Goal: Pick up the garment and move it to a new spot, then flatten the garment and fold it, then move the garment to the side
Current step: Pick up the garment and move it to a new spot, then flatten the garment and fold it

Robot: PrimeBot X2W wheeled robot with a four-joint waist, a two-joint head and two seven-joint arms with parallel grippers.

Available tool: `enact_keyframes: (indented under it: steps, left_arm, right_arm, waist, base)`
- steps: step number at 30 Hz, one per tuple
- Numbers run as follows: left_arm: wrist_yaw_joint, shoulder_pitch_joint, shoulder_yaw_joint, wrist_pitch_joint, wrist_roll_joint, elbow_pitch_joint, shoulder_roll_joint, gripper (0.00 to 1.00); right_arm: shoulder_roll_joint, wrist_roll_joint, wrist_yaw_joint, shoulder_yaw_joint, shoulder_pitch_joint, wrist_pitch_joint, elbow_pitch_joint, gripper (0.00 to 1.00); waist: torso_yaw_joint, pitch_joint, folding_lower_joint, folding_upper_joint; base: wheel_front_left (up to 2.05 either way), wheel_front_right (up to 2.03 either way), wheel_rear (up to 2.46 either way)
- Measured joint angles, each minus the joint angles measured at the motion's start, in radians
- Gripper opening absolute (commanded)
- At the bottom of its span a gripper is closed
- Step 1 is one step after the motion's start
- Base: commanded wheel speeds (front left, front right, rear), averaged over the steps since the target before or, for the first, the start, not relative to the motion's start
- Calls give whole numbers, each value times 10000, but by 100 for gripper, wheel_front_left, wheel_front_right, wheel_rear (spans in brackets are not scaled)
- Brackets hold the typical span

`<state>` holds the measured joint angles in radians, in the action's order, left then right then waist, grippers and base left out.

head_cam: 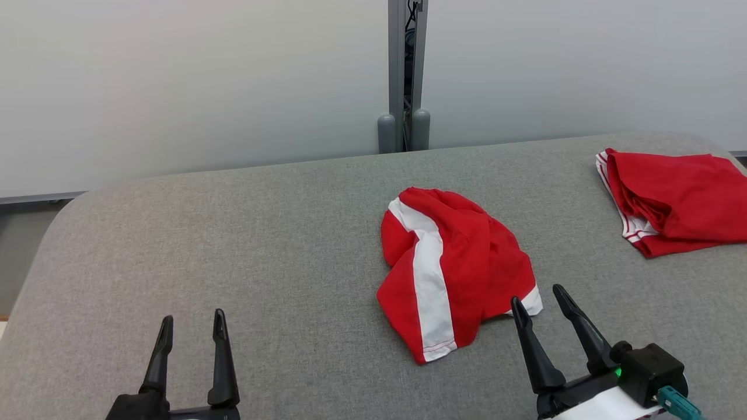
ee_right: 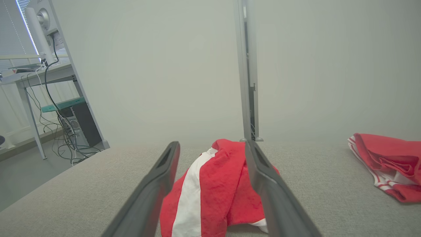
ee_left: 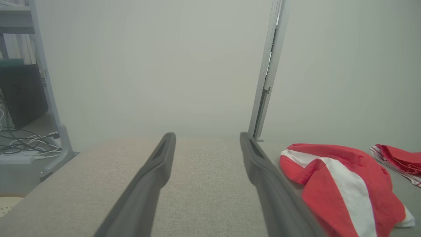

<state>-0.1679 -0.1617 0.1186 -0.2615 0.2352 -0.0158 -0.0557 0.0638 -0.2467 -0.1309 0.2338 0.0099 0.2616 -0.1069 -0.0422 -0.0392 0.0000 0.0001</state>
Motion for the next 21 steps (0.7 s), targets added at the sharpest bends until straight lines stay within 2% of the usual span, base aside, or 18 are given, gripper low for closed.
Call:
enact_keyframes:
  steps: [8, 21]
  left_arm:
    - [67, -172, -111, 0, -579, -105, 52, 100]
    - [36, -151, 84, 0, -577, -86, 59, 100]
  right_arm:
    - [-31, 52, 0, -6, 65, 0, -6, 100]
    - [-61, 61, 0, 44, 64, 2, -337, 100]
  waist:
    - [-19, 65, 0, 0]
    - [7, 98, 0, 0]
  base:
    - [0, 0, 0]
    - [0, 0, 0]
